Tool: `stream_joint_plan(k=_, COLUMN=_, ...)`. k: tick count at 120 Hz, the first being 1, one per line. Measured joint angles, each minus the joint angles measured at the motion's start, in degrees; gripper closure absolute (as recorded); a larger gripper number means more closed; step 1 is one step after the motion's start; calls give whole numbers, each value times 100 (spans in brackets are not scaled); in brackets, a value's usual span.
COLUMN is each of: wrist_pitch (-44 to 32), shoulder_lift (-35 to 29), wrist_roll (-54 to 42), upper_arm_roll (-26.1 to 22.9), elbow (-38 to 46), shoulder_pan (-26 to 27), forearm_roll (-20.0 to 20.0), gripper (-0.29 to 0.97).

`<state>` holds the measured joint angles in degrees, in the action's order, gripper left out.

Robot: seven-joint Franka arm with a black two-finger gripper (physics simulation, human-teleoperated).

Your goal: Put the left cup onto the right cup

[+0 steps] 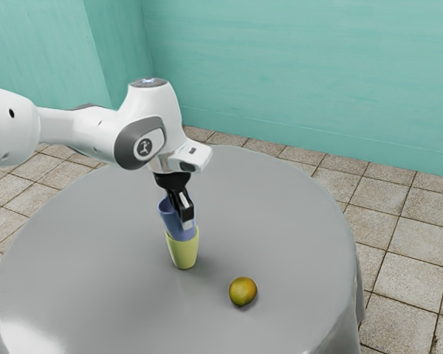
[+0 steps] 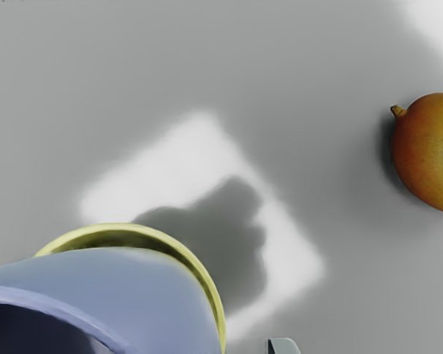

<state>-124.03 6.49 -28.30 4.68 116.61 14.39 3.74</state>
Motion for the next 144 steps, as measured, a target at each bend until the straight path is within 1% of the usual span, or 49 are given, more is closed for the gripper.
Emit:
stream_joint_plan(k=14, wrist_pitch=-26, shoulder_lift=-6, wrist_roll=-11, upper_arm_roll=-2, elbow=11, shoulder_pan=-5, forearm_roll=8, gripper=36)
stream_joint_plan(k=29, wrist_pitch=-42, shoulder_lift=-11, wrist_roll=-20, upper_arm_roll=-2, elbow=13, shoulder_pan=-6, forearm_roll=11, gripper=25)
stream_joint_plan(k=45, wrist_pitch=-48, shoulder_lift=-59, wrist_roll=-28, upper_arm_roll=-2, elbow=1, shoulder_pan=-5, forearm_roll=12, gripper=19)
stream_joint_plan(k=72, wrist_pitch=0, shoulder_lift=-193, wrist_roll=-42, upper_arm_roll=7, elbow=-82, shoulder_pan=-33, forearm_roll=19, gripper=13)
stream_joint_plan(k=81, wrist_pitch=84, shoulder_lift=-211, wrist_roll=-45, upper_arm_roll=7, elbow=-237, shoulder_pan=-37, forearm_roll=23, gripper=10)
stream_joint_plan(k=97, wrist_pitch=458, shoulder_lift=-282, wrist_roll=-29, upper_arm_roll=8, elbow=-665, shoulder_pan=-55, forearm_roll=55, gripper=7)
stream_joint_plan(k=110, wrist_pitch=953, shoulder_lift=-377, wrist_roll=37, upper_arm_roll=36, elbow=-1107, shoulder_pan=-142, forearm_roll=82, gripper=5)
stream_joint_plan(k=144, wrist_pitch=2397, shoulder_lift=-650, wrist_roll=450, upper_arm_roll=101, elbow=-2245, shoulder_pan=-713, forearm_roll=106, gripper=3)
